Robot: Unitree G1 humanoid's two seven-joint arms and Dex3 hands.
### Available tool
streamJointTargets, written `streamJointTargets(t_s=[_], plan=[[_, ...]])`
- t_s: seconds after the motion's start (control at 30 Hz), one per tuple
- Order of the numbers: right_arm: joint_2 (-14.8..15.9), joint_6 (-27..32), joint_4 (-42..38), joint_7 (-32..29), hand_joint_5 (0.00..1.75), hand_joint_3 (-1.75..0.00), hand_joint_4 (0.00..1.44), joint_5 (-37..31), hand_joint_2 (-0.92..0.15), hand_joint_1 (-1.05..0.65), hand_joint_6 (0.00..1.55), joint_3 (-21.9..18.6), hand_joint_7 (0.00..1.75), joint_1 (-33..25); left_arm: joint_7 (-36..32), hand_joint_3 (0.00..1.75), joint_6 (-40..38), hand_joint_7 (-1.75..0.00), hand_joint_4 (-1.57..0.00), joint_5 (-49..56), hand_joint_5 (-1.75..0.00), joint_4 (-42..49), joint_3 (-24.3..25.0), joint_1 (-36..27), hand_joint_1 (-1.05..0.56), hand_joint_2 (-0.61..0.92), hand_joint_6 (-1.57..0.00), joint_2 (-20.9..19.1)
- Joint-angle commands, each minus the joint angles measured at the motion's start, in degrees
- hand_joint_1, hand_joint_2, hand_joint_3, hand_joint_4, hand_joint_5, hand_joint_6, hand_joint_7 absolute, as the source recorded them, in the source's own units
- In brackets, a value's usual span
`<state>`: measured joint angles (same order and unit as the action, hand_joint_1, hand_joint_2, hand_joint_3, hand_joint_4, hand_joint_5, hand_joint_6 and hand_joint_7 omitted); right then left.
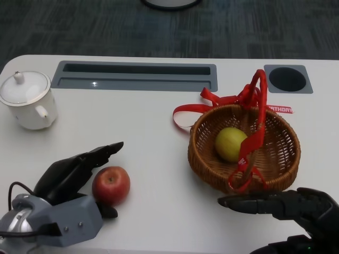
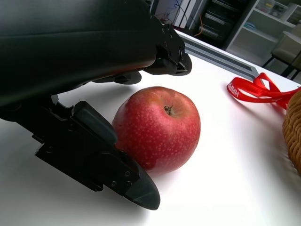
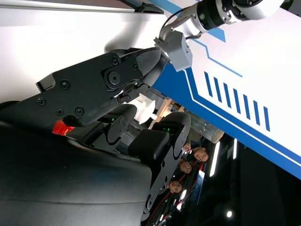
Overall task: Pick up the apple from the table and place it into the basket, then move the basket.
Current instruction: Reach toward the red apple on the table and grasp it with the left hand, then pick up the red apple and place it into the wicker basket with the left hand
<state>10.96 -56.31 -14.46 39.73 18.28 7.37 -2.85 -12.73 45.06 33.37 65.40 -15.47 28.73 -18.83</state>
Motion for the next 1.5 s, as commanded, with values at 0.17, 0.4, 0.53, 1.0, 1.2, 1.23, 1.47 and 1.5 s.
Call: streamJointTargets(t_s=[0.17, 0.4, 0.53, 1.0, 1.2, 1.23, 1.47, 1.5], plan=[[0.59, 0.57, 1.78, 0.07, 0.0, 0.0, 0.79, 1.23, -0.77, -0.33, 0.76, 0.32, 0.0, -1.82, 0.97, 0.0, -0.98, -0.03, -0.41, -2.01, -0.04, 3.04, -1.08, 0.78, -0.72, 0.68, -0.35, 1.12], [0.76, 0.37, 2.16, -0.7, 0.01, 0.0, 0.8, -0.15, -0.77, -0.35, 0.76, -0.22, 0.0, -2.42, 9.01, 0.0, -1.65, -0.04, -0.64, -7.39, -0.05, 4.08, -0.14, 0.23, -0.51, 0.64, -0.57, 2.56], [0.72, 0.29, 1.92, -0.54, 0.0, 0.0, 0.8, 0.16, -0.77, -0.36, 0.76, -0.26, 0.0, -2.55, 12.33, 0.01, -0.74, -0.05, -0.84, -10.96, -0.06, 3.55, 0.97, -0.65, -0.36, 0.66, -0.74, 3.28], [0.98, 0.86, 1.83, -0.26, 0.0, 0.0, 0.8, 0.29, -0.78, -0.35, 0.76, -0.19, 0.0, -2.42, 9.77, 0.0, 3.82, -0.04, -1.26, -16.41, -0.05, 1.05, 5.06, -2.86, -0.07, 0.78, -1.14, 4.38], [1.2, 1.11, 2.12, -0.3, 0.0, 0.0, 0.8, 0.14, -0.79, -0.36, 0.76, -0.22, 0.0, -2.75, 11.94, 0.0, 5.3, -0.02, -1.27, -19.03, -0.03, -2.94, 6.51, -4.84, -0.08, 0.78, -1.14, 4.11], [1.2, 1.07, 2.12, -0.34, 0.0, 0.0, 0.8, 0.04, -0.79, -0.36, 0.76, -0.24, 0.0, -2.75, 12.21, 0.0, 5.51, -0.02, -1.27, -19.36, -0.03, -4.08, 6.69, -5.3, -0.08, 0.77, -1.14, 4.1], [1.06, 1.01, 1.84, -0.36, 0.0, 0.0, 0.81, 0.08, -0.79, -0.37, 0.76, -0.15, 0.0, -2.57, 15.4, 0.0, 3.56, -0.01, -1.28, -21.73, -0.03, -16.37, 7.97, -9.7, -0.09, 0.78, -1.14, 4.09], [1.04, 1.03, 1.83, -0.37, 0.0, 0.0, 0.81, 0.09, -0.79, -0.37, 0.76, -0.14, 0.0, -2.59, 15.93, 0.0, 2.93, -0.01, -1.28, -22.27, -0.03, -18.54, 8.17, -10.46, -0.09, 0.78, -1.14, 4.14]])
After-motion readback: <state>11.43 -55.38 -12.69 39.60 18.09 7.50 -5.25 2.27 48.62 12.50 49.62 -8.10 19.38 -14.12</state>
